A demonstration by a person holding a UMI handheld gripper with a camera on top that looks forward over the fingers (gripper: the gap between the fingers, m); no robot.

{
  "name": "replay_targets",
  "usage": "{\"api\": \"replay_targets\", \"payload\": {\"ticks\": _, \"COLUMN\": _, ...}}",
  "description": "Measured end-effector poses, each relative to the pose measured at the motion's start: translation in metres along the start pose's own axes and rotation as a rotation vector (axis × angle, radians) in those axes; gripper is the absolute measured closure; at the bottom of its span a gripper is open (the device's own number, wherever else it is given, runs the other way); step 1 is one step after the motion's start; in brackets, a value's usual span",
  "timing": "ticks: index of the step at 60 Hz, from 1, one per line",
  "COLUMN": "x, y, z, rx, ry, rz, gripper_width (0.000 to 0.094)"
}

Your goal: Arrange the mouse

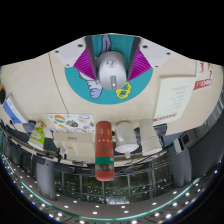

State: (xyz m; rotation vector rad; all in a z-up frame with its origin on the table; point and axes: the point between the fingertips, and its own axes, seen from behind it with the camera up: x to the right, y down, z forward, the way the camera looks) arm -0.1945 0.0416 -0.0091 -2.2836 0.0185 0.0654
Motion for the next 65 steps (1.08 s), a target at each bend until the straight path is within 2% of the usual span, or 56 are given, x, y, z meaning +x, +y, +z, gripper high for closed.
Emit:
{"api": "replay_targets", "payload": {"ticks": 2, "x": -0.002, "y": 0.002, "z": -0.002, "rx": 0.000, "ry": -0.004, "rz": -0.006, "gripper_width": 0.0307}}
{"api": "replay_targets", "payload": {"ticks": 6, "x": -0.004, "y": 0.000, "z": -0.011, "rx": 0.005, "ry": -0.006, "rz": -0.029, "gripper_width": 0.0079}}
{"api": "replay_targets", "payload": {"ticks": 7, "x": -0.003, "y": -0.001, "z": -0.015, "rx": 0.008, "ry": -0.005, "rz": -0.035, "gripper_width": 0.0067}}
{"api": "replay_targets", "payload": {"ticks": 9, "x": -0.002, "y": -0.004, "z": -0.024, "rx": 0.016, "ry": 0.000, "rz": -0.044, "gripper_width": 0.0101}}
{"api": "replay_targets", "payload": {"ticks": 13, "x": -0.002, "y": -0.007, "z": -0.048, "rx": 0.022, "ry": 0.003, "rz": -0.055, "gripper_width": 0.0072}}
{"api": "replay_targets", "payload": {"ticks": 25, "x": 0.000, "y": -0.011, "z": -0.150, "rx": 0.053, "ry": 0.017, "rz": -0.048, "gripper_width": 0.0073}}
{"api": "replay_targets", "payload": {"ticks": 48, "x": 0.005, "y": 0.029, "z": -0.358, "rx": 0.149, "ry": 0.082, "rz": -0.062, "gripper_width": 0.0070}}
{"api": "replay_targets", "payload": {"ticks": 65, "x": -0.006, "y": 0.066, "z": -0.426, "rx": 0.143, "ry": 0.078, "rz": -0.041, "gripper_width": 0.0074}}
